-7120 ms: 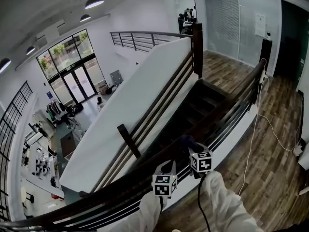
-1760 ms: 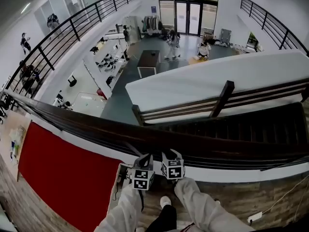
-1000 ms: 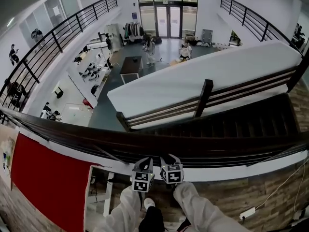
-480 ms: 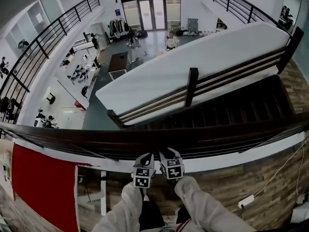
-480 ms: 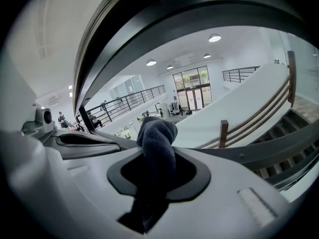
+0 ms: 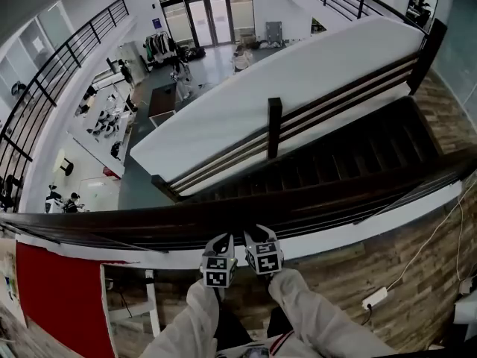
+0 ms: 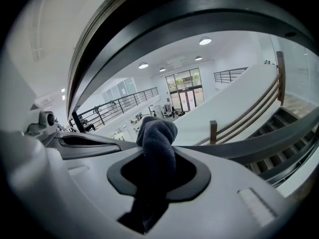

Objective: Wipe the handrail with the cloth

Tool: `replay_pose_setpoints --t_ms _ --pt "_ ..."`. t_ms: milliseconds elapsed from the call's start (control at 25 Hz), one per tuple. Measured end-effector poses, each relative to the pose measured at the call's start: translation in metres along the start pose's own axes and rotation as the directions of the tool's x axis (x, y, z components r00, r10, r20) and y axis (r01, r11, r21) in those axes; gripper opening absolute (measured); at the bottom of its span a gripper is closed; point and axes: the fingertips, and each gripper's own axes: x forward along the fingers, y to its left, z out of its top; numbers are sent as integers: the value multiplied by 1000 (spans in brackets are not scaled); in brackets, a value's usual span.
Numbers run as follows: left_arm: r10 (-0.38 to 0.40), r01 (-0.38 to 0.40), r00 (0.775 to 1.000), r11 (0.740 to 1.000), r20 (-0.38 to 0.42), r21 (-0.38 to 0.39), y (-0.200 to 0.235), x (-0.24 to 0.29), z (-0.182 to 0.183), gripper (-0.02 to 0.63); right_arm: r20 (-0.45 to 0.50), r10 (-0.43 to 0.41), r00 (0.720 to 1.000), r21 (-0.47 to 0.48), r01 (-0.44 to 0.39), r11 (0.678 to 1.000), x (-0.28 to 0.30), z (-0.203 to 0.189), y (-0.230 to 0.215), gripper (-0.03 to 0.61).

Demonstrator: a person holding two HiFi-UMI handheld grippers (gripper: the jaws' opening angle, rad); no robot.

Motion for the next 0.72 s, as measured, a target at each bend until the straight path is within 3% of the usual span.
replay_pose_setpoints --t_ms 480,720 --pt "-62 62 998 998 11 28 -91 52 28 2 13 -84 996 25 84 996 -47 2 -113 94" --pt "-79 78 997 996 1 47 -128 71 40 2 14 -68 998 25 67 997 -62 5 -144 94"
